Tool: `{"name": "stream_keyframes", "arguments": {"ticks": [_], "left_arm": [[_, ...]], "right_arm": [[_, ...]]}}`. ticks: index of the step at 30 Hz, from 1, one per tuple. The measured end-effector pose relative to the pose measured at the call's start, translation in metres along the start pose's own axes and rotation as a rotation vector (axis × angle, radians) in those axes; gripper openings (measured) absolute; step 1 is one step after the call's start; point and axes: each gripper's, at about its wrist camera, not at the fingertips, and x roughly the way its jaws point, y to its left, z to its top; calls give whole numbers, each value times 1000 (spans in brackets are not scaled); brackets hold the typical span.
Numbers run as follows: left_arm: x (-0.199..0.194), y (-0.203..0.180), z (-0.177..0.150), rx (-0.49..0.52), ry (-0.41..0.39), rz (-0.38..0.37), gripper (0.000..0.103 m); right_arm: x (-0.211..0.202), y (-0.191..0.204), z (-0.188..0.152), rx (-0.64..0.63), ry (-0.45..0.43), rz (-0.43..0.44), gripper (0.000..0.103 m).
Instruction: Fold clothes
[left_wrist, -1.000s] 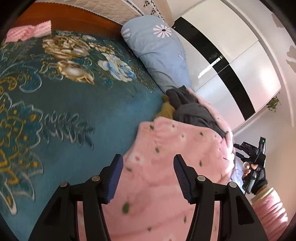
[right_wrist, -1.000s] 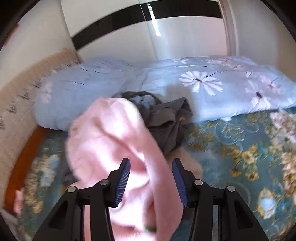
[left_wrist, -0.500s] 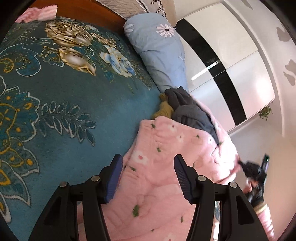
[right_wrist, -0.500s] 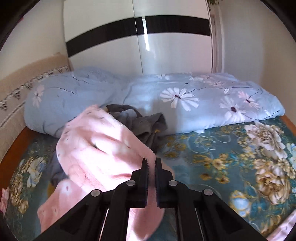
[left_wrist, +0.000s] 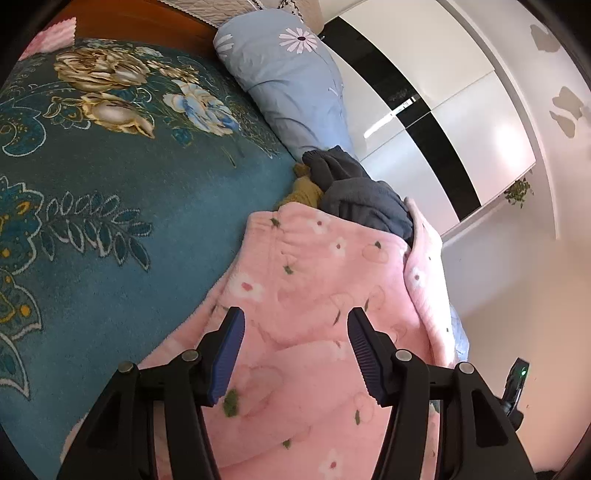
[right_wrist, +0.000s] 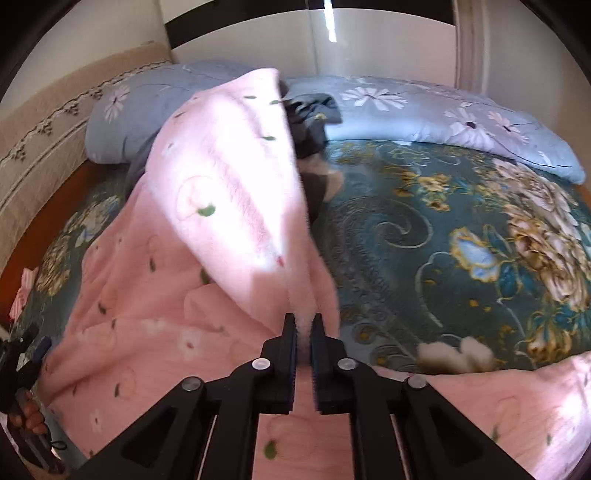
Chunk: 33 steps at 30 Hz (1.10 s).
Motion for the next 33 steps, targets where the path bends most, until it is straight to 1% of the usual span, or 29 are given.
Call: {"name": "stream_keyframes", "arguments": {"ticks": [1, 2, 3, 4, 5, 7, 9, 11, 13, 15, 17, 20, 22, 25, 28, 29, 31, 33], "left_arm": [[0, 0, 0, 0, -2, 0, 59], [-1, 0, 0, 0, -4, -1, 59], [0, 0, 0, 1, -5, 0, 59], [0, 0, 0, 1, -6, 1, 59], [1, 0, 0, 3, -3, 2, 59], [4, -2, -1, 13, 5, 6, 59], [5, -2, -2, 15, 8, 9, 59], [6, -2, -2, 16, 9, 10, 59], [6, -2, -2, 14, 8, 10, 59], [6, -2, -1, 15, 10, 9, 59], [6, -2, -1, 18, 13, 9, 59], [9, -2, 0, 21, 21, 4, 60], [11, -3, -1, 28, 26, 9, 60], [14, -5, -2, 36, 33, 10, 60], [15, -6, -2, 37, 35, 13, 60], [15, -6, -2, 37, 35, 13, 60], [15, -6, -2, 41, 35, 14, 60], [15, -8, -2, 50, 35, 13, 60]], "right_arm": [[0, 1, -1, -9, 5, 13, 12], [0, 1, -3, -18, 11, 26, 21], [0, 2, -4, -26, 16, 39, 27], [0, 2, -6, -35, 21, 52, 39], [0, 3, -7, -44, 26, 65, 46], [2, 3, -5, -50, 30, 93, 47], [12, -1, 18, -10, 3, 125, 50], [25, -3, 39, 28, -18, 152, 51], [52, -1, 58, 58, -5, 150, 51], [85, -7, 75, 106, 35, 154, 51], [110, -17, 87, 180, 57, 198, 60], [141, -34, 101, 296, 69, 266, 64], [158, -44, 105, 361, 82, 286, 66], [183, -56, 109, 459, 111, 330, 67], [199, -55, 106, 512, 115, 382, 67], [202, -53, 105, 515, 111, 386, 67], [201, -48, 106, 498, 99, 360, 65], [196, -43, 108, 466, 102, 337, 36]]}}
